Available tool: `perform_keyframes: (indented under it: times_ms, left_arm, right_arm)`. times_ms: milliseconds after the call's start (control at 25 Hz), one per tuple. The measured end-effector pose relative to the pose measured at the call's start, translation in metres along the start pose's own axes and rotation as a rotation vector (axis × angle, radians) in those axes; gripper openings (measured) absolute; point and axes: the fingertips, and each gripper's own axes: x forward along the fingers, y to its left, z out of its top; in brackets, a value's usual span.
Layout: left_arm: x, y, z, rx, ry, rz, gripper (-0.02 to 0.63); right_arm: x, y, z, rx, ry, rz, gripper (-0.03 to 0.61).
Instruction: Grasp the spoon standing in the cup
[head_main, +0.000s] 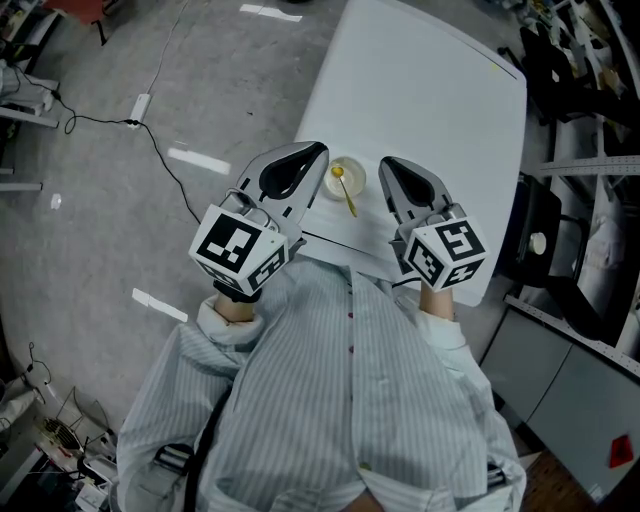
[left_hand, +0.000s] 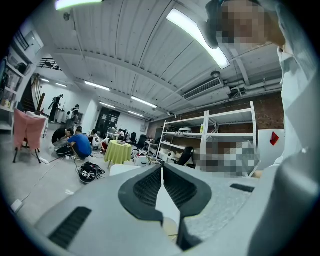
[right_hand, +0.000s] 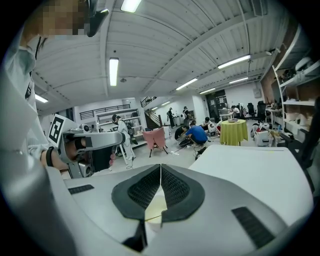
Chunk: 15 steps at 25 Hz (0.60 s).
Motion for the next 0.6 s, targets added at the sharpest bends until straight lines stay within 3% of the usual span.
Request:
perform_keyframes:
  times_ms: [600]
  left_arm:
    - [0.004,-0.004,-0.023,-0.021,0.057,-0.026,0.018]
  right_arm:
    - [-0.008,-0.005,-0.026,0.067,0.012,0.036,0.015]
